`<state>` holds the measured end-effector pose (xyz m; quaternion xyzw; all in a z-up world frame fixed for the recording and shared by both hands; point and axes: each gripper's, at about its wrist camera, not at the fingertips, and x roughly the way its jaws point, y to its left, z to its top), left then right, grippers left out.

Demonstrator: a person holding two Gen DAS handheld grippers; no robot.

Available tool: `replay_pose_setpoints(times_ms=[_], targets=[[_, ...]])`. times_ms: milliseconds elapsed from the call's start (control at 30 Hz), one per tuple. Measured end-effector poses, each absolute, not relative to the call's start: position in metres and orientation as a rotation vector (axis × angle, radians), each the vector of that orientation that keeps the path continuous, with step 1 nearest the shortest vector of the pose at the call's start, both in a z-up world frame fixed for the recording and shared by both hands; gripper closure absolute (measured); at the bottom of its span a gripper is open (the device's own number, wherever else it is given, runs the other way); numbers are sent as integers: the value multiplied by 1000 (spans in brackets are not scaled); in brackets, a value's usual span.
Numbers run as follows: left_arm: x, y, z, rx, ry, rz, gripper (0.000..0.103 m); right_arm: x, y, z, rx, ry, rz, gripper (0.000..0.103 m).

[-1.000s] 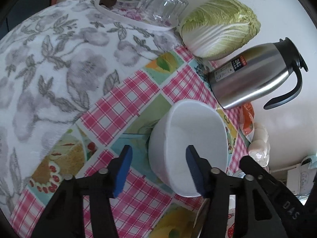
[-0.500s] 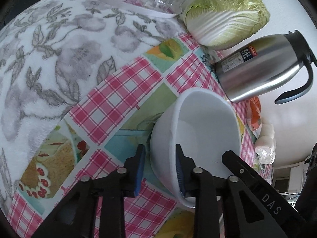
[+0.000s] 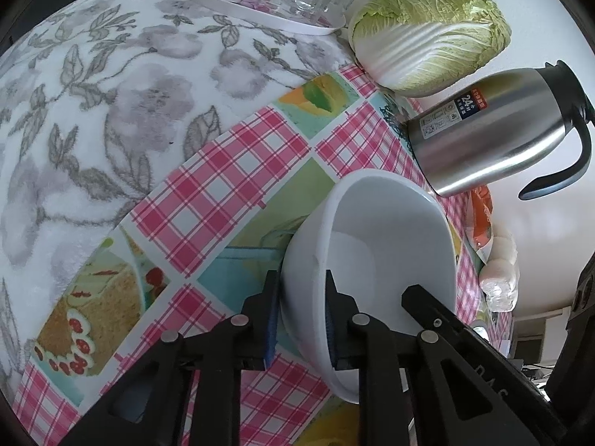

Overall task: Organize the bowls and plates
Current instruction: 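Lift the white square bowl with both grippers over the steel basin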

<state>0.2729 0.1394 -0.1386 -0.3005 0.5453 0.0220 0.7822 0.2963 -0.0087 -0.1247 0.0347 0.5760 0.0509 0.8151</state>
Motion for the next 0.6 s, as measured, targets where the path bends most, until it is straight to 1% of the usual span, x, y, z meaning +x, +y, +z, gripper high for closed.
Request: replay_pose_setpoints(times_ms=[133,300,600], targets=[[267,138,-129,-634,1166,55,82,292,-5,-115,80,1205,133,94],[256,135,-105,-614,1115,47,82,284,-5,-94,91,1173,136,94],[233,107,-45,-522,1000,4,82,253,-23,-33,109,1054,152,94]])
